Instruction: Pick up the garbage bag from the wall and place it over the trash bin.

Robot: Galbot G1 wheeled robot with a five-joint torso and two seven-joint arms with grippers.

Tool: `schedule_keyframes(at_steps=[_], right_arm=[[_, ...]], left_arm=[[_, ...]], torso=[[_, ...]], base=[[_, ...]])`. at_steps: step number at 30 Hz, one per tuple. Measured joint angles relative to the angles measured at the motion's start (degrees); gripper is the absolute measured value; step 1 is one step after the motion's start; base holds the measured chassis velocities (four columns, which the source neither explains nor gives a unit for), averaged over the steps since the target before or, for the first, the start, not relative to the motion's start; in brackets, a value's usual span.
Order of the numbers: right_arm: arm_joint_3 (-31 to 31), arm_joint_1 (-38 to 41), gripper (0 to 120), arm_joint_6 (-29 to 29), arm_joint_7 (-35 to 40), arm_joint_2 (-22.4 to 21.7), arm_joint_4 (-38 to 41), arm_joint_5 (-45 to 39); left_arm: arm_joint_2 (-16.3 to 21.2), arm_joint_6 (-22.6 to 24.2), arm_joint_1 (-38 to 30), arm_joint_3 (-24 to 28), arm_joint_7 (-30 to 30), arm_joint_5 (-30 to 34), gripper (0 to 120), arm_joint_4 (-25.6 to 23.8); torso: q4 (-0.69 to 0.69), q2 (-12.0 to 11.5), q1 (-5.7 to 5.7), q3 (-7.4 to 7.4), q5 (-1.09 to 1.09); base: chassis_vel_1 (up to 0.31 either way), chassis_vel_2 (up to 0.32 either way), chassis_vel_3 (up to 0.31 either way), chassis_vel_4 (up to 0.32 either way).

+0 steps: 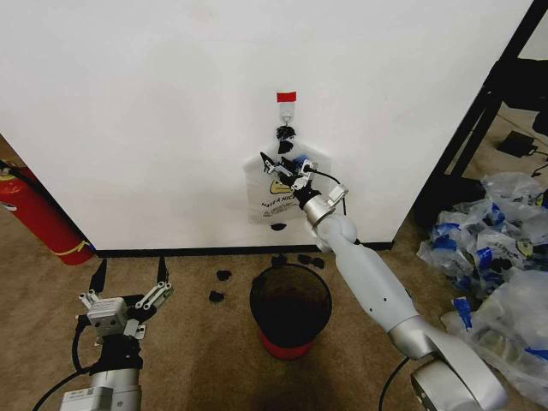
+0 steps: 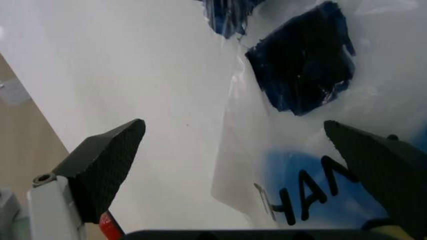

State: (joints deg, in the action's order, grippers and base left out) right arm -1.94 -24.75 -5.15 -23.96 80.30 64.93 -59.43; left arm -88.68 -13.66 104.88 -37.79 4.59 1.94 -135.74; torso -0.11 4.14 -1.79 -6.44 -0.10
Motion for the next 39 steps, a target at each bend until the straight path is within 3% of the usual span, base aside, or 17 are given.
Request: schedule_keyframes(at_steps=[27,39], right_arm=[[-0.06,-1.63,100,-0.12,0.47,-0.94,4.94,-1.08],[-1.31,-2.28,98,-0.14,0.74,-0.92,3.06,-1.86]], left_arm=[[0.09,0.03,0.0,0.0,0.09,0.05,100,0.0],[-0.22,-0.4,0.21,0.12,0.06,-0.15,100,0.06]], torso=[[0.02,0.01,0.0,0.01,0.0],[0.01,0.0,0.0,0.01,0.0]], base=[[0.0,0.0,0.0,0.0],[0.0,0.0,0.0,0.0]])
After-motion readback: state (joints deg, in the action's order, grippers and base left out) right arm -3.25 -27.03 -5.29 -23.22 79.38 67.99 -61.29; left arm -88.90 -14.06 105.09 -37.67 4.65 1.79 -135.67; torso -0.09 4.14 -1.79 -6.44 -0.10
